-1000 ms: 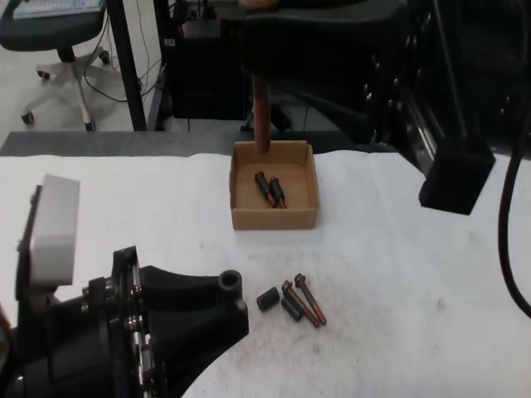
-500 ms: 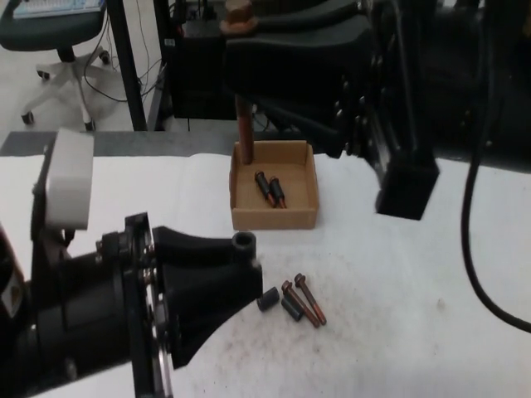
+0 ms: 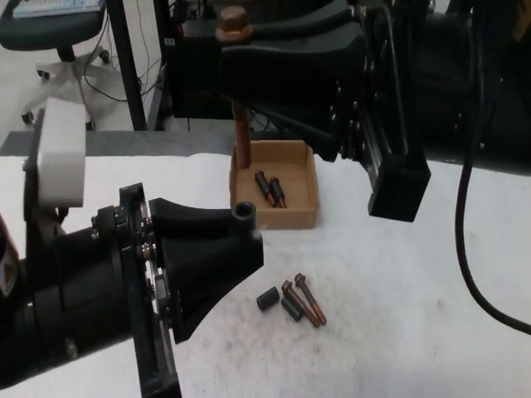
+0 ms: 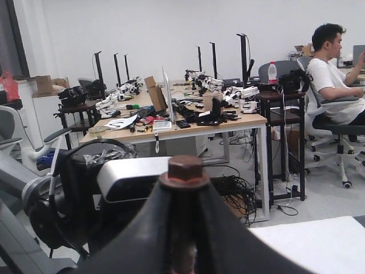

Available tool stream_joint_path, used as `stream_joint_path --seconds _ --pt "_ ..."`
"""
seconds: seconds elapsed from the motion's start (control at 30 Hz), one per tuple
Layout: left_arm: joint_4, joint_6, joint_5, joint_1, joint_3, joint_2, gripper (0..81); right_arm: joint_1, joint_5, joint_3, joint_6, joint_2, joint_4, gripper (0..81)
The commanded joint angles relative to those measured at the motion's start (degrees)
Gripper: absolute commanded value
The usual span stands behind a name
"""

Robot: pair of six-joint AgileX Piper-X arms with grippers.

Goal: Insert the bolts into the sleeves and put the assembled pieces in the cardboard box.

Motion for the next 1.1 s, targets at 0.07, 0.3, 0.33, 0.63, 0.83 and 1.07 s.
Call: stream_joint_path --seconds 0.07,0.3,0.33,0.63,0.83,1.07 --pt "-1.0 0.9 -1.7 -0.2 -0.7 0.3 0.3 0.1 -0.3 -0.1 -0.1 -0.2 2.4 0.8" --pt "-1.2 0.9 -2.0 -0.2 -0.7 0.3 0.3 0.1 0.1 -0.1 -0.1 -0.2 4.7 0.8" --pt "-1.6 0.9 -2.0 -0.2 -0.7 0.3 0.3 0.1 0.1 -0.1 -0.1 0.1 4.7 0.8" --pt "-3.7 0.8 -0.9 -0.2 -0.7 0.3 0.3 0.1 0.1 -0.1 -0.1 1.5 4.7 0.8" --pt "-3.7 0.8 -0.7 -0.2 -0.7 0.3 0.3 0.1 0.1 -0.1 -0.1 1.5 4.7 0.8" --pt "-8.8 0.4 -1.3 -0.2 -0.7 0.3 0.3 0.1 0.1 -0.1 -0.1 1.5 4.7 0.8"
